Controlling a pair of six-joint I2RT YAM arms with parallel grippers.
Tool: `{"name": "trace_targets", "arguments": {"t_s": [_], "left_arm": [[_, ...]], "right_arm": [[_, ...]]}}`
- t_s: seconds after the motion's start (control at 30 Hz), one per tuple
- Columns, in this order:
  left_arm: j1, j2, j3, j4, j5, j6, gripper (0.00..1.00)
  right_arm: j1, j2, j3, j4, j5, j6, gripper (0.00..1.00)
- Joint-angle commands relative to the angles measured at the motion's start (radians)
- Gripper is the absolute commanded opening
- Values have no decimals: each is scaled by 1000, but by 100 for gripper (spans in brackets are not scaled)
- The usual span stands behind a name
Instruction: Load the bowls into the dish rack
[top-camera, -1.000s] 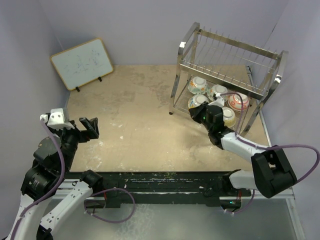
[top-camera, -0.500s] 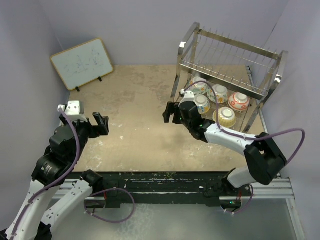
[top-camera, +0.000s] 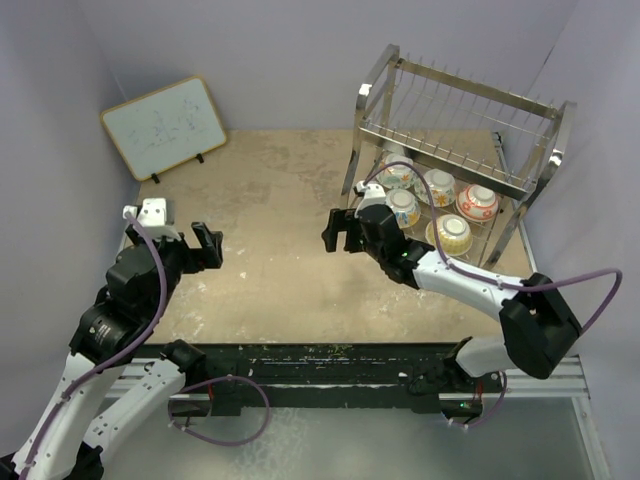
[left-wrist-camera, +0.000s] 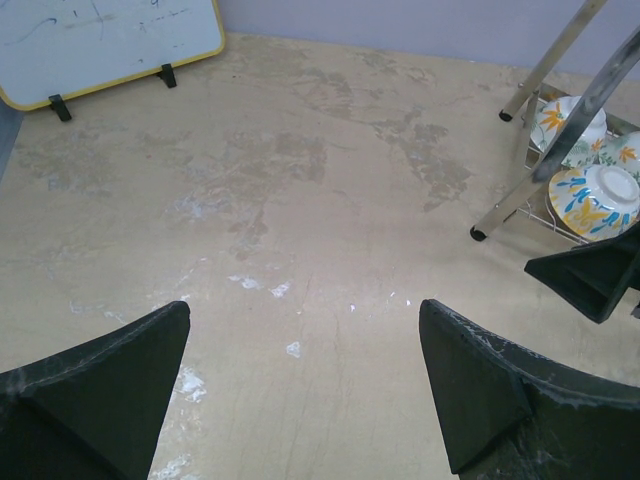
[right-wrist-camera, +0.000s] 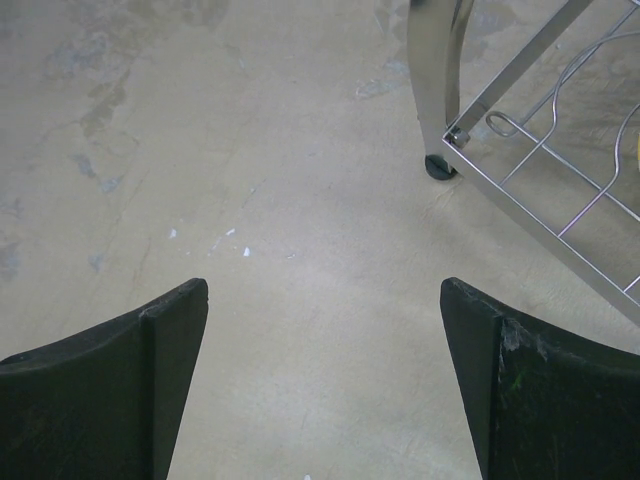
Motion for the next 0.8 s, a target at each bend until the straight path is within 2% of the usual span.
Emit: {"name": "trace_targets", "arguments": {"t_s": [0.0, 0.4, 0.77], "left_arm": [[-6, 17, -7, 53, 9, -9, 99], [-5, 40, -5, 71, 8, -4, 99], [-4, 51, -5, 77, 20, -2, 99]], "right_arm": [[4, -51, 6, 16, 13, -23, 99], [4, -121, -38, 12, 60, -38, 99], [4, -116, -35, -8, 74, -40, 99]]}}
